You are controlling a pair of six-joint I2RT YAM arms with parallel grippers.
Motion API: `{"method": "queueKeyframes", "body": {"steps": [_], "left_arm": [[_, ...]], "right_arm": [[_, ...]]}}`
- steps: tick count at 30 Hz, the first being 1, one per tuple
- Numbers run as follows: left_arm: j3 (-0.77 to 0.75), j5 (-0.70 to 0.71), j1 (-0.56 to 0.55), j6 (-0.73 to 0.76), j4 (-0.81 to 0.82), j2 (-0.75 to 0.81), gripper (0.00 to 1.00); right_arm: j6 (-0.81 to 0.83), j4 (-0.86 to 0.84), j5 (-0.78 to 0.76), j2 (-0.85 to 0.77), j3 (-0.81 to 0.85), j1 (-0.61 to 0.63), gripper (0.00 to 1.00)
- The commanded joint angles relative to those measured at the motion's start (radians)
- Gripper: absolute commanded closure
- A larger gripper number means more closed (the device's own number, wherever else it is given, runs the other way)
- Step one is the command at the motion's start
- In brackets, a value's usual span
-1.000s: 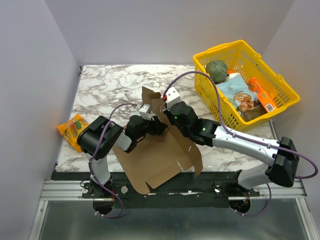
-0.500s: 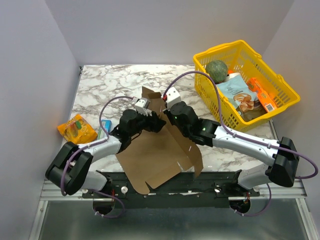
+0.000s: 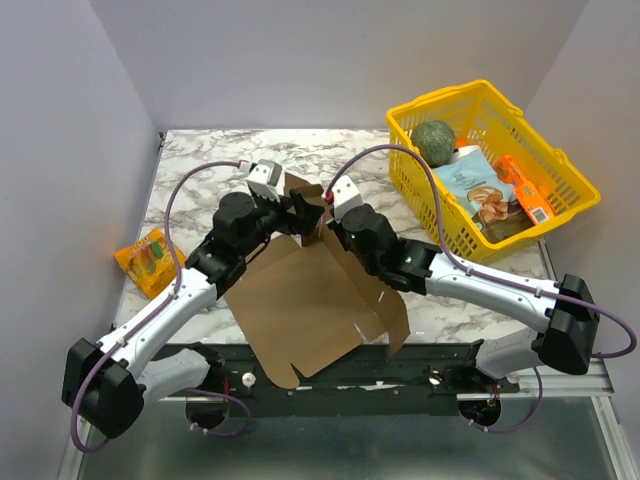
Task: Fold the paper box
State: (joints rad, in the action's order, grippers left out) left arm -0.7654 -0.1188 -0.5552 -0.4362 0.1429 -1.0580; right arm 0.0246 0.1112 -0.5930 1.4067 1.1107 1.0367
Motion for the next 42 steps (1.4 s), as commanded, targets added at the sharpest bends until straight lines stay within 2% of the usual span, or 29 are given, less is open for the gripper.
{"method": "queueKeyframes", "body": {"steps": [1,12,18,28,34,38,42], "left_arm": [[-0.142,0.061,0.017,0.056,-0.084,-0.075,0.08],[-0.327,0.002,0.061,0.059,-0.066,-0.307,0.07],[-0.363,-0.039,0.092,0.021,-0.057,-0.375,0.07],[-0.336,-0.142,0.101,-0.033,-0.026,-0.419,0.12],[-0.307,-0.196,0.100,-0.067,-0.008,-0.427,0.18],[-0.256,-0.193,0.100,-0.082,0.014,-0.410,0.26],[-0.223,-0.194,0.100,-0.093,0.030,-0.401,0.29]], "right_arm": [[0.000,0.123,0.013,0.017,-0.051,0.000,0.99],[0.000,0.122,0.021,0.021,-0.049,0.002,0.99],[0.000,0.119,0.027,0.023,-0.051,0.000,0.99],[0.023,0.107,0.016,0.038,-0.063,0.000,0.99],[0.044,0.097,0.012,0.048,-0.069,0.003,0.99],[0.063,0.090,0.010,0.058,-0.068,0.013,0.99],[0.080,0.090,0.002,0.075,-0.061,0.025,0.99]]}}
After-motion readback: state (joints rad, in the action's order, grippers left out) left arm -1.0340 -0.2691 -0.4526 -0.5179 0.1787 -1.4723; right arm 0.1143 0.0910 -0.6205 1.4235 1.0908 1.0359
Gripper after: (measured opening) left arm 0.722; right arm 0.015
